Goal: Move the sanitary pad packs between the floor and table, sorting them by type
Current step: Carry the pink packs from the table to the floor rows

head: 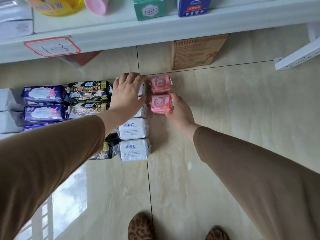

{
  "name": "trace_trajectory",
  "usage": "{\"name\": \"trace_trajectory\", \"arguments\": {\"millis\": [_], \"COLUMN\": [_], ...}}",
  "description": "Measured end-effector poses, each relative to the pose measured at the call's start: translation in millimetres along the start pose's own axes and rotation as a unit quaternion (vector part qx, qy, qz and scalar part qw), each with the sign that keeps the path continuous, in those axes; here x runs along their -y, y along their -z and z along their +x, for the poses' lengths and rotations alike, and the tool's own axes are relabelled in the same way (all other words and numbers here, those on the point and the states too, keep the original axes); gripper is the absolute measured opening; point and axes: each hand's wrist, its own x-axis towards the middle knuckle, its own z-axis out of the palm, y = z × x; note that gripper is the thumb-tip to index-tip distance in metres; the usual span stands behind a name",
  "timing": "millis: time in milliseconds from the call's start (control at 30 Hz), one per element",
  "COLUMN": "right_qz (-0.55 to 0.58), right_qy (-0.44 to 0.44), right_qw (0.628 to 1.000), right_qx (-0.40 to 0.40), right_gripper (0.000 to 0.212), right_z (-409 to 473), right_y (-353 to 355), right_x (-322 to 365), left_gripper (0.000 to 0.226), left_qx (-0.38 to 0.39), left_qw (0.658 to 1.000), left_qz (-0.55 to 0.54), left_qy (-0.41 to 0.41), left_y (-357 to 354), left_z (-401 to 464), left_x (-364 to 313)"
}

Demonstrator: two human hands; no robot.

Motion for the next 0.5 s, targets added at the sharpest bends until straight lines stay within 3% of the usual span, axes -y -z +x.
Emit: {"name": "trace_trajectory", "arguments": {"millis": [167, 333, 500], "right_qz": [-0.015, -0.05, -0.078], "right_qy": [-0.015, -0.041, -0.032], "right_qw": [0.999, 0.997, 0.996], "right_qx": [-0.041, -0.028, 0.009], "right_gripper": [0.054, 0.076, 0.072], "right_z": [6, -16, -84], "right_y": [-4, 5, 57], "right_x": [4, 9, 27], "left_gripper": [0.052, 0.051, 0.051], "left_qx": [0.0, 0.009, 0.038], "left_qw": [1.0, 0.999, 0.997], "left_qz": [-0.021, -0.033, -0.048], "left_qy": [0.004, 0.016, 0.039], "left_y": [-2, 7, 50], "left_z": [-20, -41, -84], "left_x": [5, -4, -29]}}
